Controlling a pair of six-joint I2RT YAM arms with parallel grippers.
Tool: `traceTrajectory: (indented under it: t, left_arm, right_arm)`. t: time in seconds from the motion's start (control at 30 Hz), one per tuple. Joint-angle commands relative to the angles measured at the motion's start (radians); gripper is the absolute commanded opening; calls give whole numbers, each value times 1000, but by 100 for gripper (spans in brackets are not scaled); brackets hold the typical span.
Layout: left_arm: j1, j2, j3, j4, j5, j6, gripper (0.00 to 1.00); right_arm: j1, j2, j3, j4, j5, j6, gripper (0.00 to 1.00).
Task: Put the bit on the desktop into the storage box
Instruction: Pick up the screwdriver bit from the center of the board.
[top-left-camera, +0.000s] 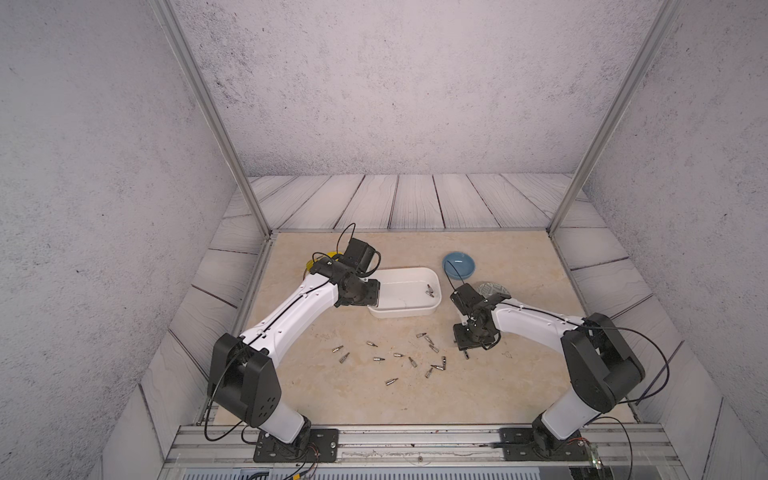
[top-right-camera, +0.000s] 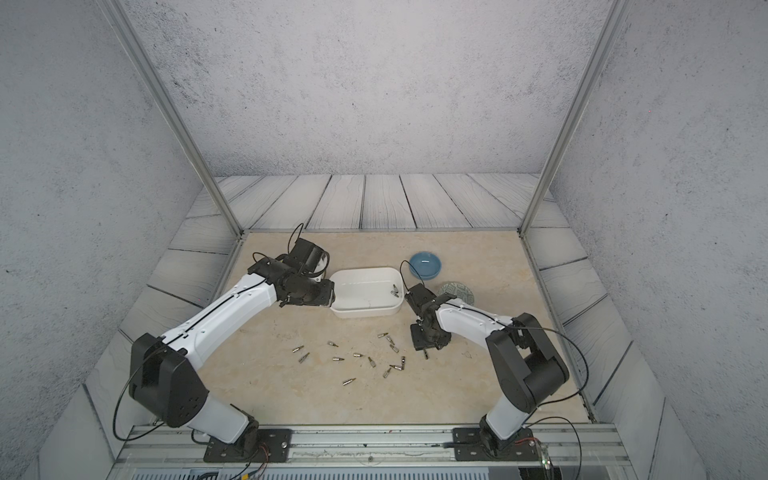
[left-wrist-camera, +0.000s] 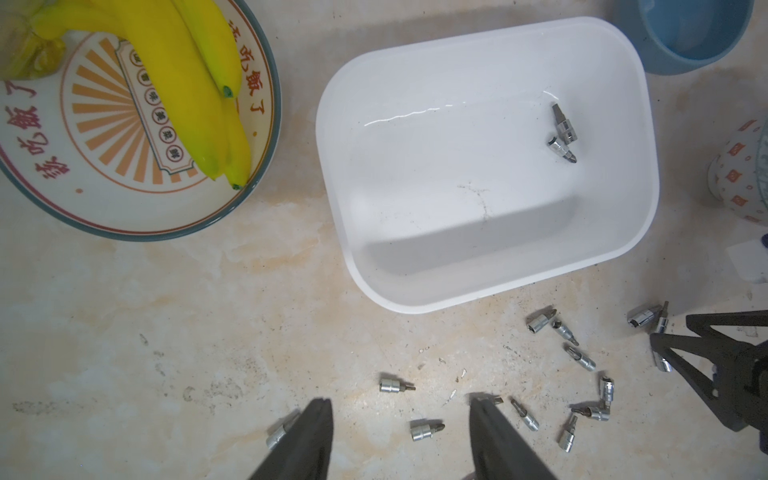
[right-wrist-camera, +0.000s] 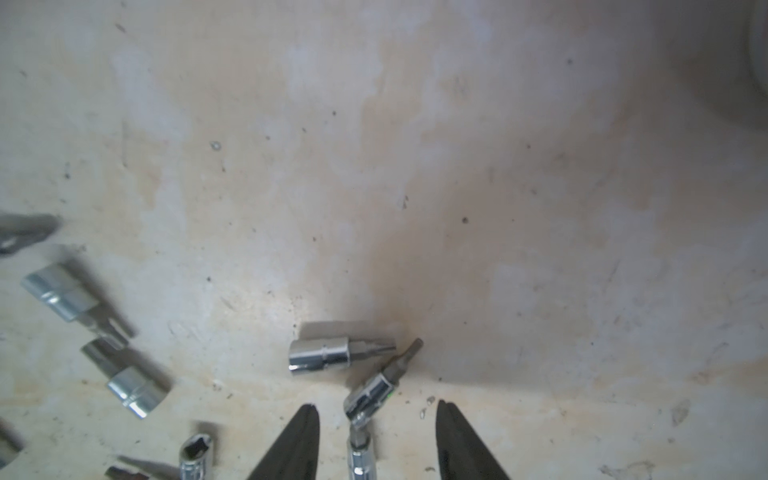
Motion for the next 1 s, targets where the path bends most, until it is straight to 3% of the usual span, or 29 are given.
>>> traceTrajectory:
  t: [0.0, 0.43, 0.97]
  left_arm:
    - [5, -22, -11, -22, -3, -5, 58]
    - [5, -31, -28, -30, -10, -7, 58]
    - [18, -35, -88, -84, -65, -29, 59]
  right_arm:
    - [-2, 28, 16, 5, 2, 14, 49]
    - [-8, 53, -7, 20, 16, 4, 44]
    - [-17, 63, -13, 22, 11, -1, 31]
